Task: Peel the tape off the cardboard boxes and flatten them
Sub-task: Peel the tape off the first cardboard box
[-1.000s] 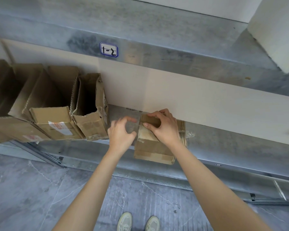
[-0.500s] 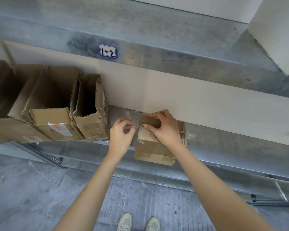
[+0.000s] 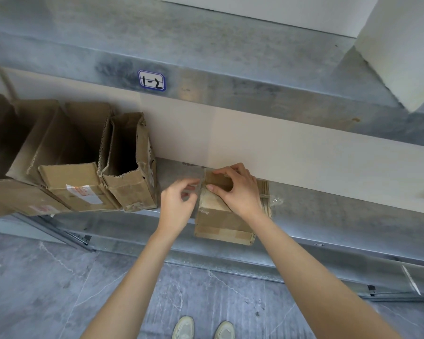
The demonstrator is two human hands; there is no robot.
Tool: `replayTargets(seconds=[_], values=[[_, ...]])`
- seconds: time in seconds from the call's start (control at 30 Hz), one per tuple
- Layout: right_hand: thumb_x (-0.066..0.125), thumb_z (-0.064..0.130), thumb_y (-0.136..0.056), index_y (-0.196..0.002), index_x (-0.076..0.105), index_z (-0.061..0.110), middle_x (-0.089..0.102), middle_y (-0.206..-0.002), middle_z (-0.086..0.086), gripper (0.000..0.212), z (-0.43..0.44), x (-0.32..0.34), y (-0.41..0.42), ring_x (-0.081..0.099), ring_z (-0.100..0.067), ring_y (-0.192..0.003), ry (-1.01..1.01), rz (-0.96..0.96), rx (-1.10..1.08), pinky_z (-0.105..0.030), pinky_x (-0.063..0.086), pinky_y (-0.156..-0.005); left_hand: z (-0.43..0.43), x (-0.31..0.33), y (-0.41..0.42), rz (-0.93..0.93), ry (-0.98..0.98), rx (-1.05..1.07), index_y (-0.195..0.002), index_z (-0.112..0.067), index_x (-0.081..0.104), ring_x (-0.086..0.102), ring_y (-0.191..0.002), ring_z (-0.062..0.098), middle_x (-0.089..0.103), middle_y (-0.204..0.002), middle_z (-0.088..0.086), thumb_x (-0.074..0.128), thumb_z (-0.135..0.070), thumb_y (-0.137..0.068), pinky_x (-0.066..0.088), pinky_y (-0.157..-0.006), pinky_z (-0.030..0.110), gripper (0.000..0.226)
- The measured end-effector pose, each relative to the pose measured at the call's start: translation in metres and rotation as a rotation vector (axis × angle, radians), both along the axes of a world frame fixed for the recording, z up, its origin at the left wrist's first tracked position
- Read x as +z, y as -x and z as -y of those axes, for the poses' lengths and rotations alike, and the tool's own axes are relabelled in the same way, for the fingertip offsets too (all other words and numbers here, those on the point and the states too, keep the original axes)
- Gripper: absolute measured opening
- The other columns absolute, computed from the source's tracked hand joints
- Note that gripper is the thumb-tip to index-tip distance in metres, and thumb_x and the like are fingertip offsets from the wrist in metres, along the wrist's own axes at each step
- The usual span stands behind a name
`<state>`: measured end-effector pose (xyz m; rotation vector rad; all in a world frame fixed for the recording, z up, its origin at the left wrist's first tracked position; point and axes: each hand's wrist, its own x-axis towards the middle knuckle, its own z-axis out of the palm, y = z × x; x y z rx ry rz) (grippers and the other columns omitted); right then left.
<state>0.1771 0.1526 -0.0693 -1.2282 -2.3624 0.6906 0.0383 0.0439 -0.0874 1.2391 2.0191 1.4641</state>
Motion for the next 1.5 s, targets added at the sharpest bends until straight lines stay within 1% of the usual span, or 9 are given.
replayTargets(seconds=[0.27,0.43,0.57,0.87,1.07,1.13,1.23,1.4,1.5], values=[[0.066,0.06,-0.08,-0.114,0.06,0.041,0.047,-0.116,0.012,0.039,0.0,0.002,0.0,0.048,-0.013,-0.112,0.005,0.012,0.007,-0.03,0.034,-0.095,-0.001,-0.009,0.008,-0.247,0.007,-0.083,-0.109,-0.013,0.069,0.06,-0.093,0.008,0.068,-0.104,-0.004,0.071,0.004,-0.08,0.048,-0.084,0.021,0.034],[0.065,0.069,-0.075,-0.113,0.058,0.043,0.046,-0.117,0.013,0.047,0.001,0.004,0.0,0.047,-0.01,-0.115,0.006,0.037,0.015,-0.026,0.029,-0.095,-0.002,-0.009,0.01,-0.335,-0.002,-0.088,-0.087,-0.01,0.067,0.053,-0.081,0.007,0.061,-0.088,-0.004,0.069,0.002,-0.085,0.038,-0.073,0.009,0.013],[0.064,0.067,-0.077,-0.114,0.058,0.042,0.046,-0.118,0.013,0.045,0.0,0.003,0.001,0.047,-0.01,-0.115,0.004,0.042,0.015,-0.026,0.027,-0.093,0.0,-0.009,0.009,-0.369,0.027,-0.1,-0.087,-0.008,0.064,0.054,-0.086,0.015,0.058,-0.091,-0.002,0.065,0.004,-0.086,0.038,-0.073,0.023,0.012],[0.064,0.063,-0.079,-0.113,0.057,0.04,0.046,-0.117,0.011,0.042,-0.002,0.001,0.002,0.048,-0.013,-0.115,0.01,0.065,0.007,-0.029,0.029,-0.092,0.029,-0.004,0.017,-0.256,0.058,-0.273,-0.084,-0.018,0.056,0.053,-0.095,0.014,0.053,-0.093,-0.011,0.061,0.002,-0.089,0.041,-0.08,0.027,0.021],[0.066,0.062,-0.079,-0.112,0.058,0.041,0.046,-0.117,0.011,0.04,-0.003,0.0,0.003,0.048,-0.013,-0.113,0.015,0.052,-0.003,-0.027,0.029,-0.091,0.045,0.002,0.014,-0.105,0.004,-0.299,-0.08,-0.022,0.049,0.052,-0.109,0.016,0.054,-0.105,-0.013,0.051,-0.012,-0.086,0.042,-0.087,0.032,0.012],[0.066,0.063,-0.078,-0.111,0.058,0.041,0.046,-0.116,0.012,0.041,-0.003,0.0,0.003,0.048,-0.013,-0.113,0.013,0.046,0.001,-0.027,0.03,-0.09,0.041,-0.001,0.014,-0.08,0.013,-0.27,-0.083,-0.023,0.049,0.053,-0.109,0.012,0.056,-0.105,-0.014,0.049,-0.025,-0.091,0.043,-0.088,0.034,0.008],[0.065,0.063,-0.079,-0.111,0.058,0.041,0.046,-0.116,0.012,0.04,-0.002,-0.001,0.002,0.048,-0.013,-0.113,0.003,0.045,0.001,-0.027,0.03,-0.091,0.032,-0.006,0.012,-0.033,0.053,-0.207,-0.089,-0.021,0.055,0.054,-0.104,0.013,0.06,-0.099,-0.014,0.049,-0.043,-0.094,0.046,-0.084,0.034,0.024],[0.065,0.064,-0.078,-0.111,0.058,0.041,0.046,-0.116,0.012,0.041,-0.003,-0.002,0.002,0.049,-0.013,-0.113,-0.001,0.038,0.002,-0.029,0.032,-0.094,0.022,-0.011,0.003,0.024,0.107,-0.174,-0.093,-0.022,0.058,0.052,-0.106,0.011,0.06,-0.101,-0.016,0.056,-0.035,-0.097,0.045,-0.081,0.032,0.014],[0.065,0.065,-0.077,-0.111,0.059,0.041,0.046,-0.116,0.011,0.042,-0.003,-0.002,0.003,0.05,-0.013,-0.113,0.006,0.032,0.001,-0.029,0.031,-0.094,0.021,-0.013,0.002,-0.008,0.152,-0.151,-0.098,-0.026,0.058,0.052,-0.106,0.008,0.059,-0.104,-0.017,0.055,-0.051,-0.093,0.043,-0.082,0.029,0.026]])
